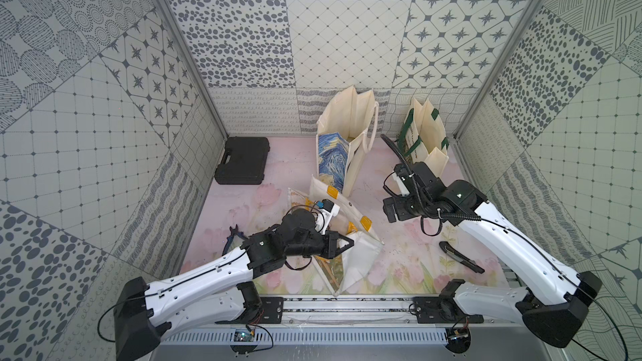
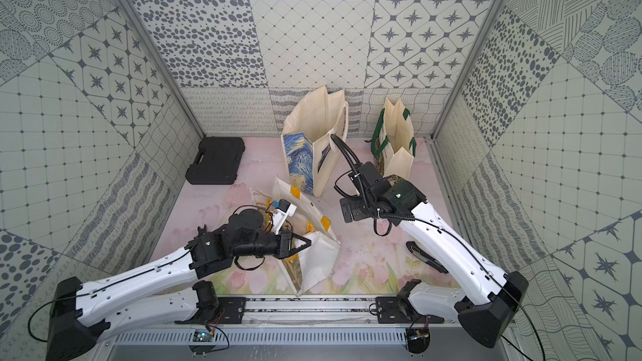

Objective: Put away the canvas bag
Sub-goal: Move the canvas bag to the center of the board, then pick up the canvas bag from the center of the board.

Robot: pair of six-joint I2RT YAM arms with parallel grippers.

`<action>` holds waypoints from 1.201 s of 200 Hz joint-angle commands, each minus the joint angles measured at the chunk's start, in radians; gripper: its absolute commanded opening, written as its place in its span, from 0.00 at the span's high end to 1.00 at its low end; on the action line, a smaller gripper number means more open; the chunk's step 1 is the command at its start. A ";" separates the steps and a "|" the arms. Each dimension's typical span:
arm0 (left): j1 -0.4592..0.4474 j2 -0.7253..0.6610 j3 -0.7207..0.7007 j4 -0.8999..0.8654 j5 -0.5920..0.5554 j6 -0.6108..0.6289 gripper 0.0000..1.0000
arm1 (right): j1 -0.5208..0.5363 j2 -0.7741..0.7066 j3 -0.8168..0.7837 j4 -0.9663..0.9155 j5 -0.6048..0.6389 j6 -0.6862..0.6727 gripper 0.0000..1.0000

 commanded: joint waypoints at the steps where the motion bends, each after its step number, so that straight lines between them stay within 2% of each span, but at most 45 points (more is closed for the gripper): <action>1: -0.045 0.096 0.052 0.239 -0.099 -0.007 1.00 | -0.025 -0.029 0.046 -0.026 0.008 -0.040 0.01; 29: -0.047 0.127 0.069 0.248 -0.084 -0.006 1.00 | -0.034 -0.048 0.045 -0.030 0.009 -0.048 0.01; 50: -0.049 0.119 0.058 0.246 -0.087 -0.003 0.92 | -0.036 -0.057 0.040 -0.027 -0.001 -0.048 0.01; 91: -0.049 0.008 0.055 0.149 -0.123 0.051 0.57 | -0.036 -0.057 0.035 -0.006 -0.024 -0.067 0.01; 120: -0.046 -0.146 0.111 -0.089 -0.226 0.138 0.43 | -0.036 -0.050 0.060 0.018 -0.067 -0.101 0.01; 136: -0.032 -0.238 0.180 -0.312 -0.377 0.144 0.33 | -0.035 -0.026 0.092 0.031 -0.130 -0.126 0.01; 145: 0.000 -0.277 0.230 -0.481 -0.472 0.121 0.33 | -0.035 -0.001 0.115 0.033 -0.160 -0.135 0.01; 156: 0.071 -0.313 0.293 -0.658 -0.536 0.105 0.42 | -0.034 0.042 0.149 0.027 -0.185 -0.142 0.01; 171: 0.193 -0.331 0.352 -0.792 -0.507 0.149 0.53 | -0.026 0.105 0.204 0.018 -0.216 -0.153 0.01; 196: 0.377 -0.231 0.441 -0.911 -0.315 0.240 0.72 | -0.015 0.218 0.322 0.015 -0.292 -0.162 0.01; 217: 0.475 -0.109 0.467 -0.942 -0.166 0.284 1.00 | -0.009 0.327 0.449 -0.001 -0.380 -0.166 0.01; 240: 0.562 -0.051 0.455 -0.924 -0.096 0.320 1.00 | 0.001 0.446 0.579 -0.015 -0.488 -0.168 0.01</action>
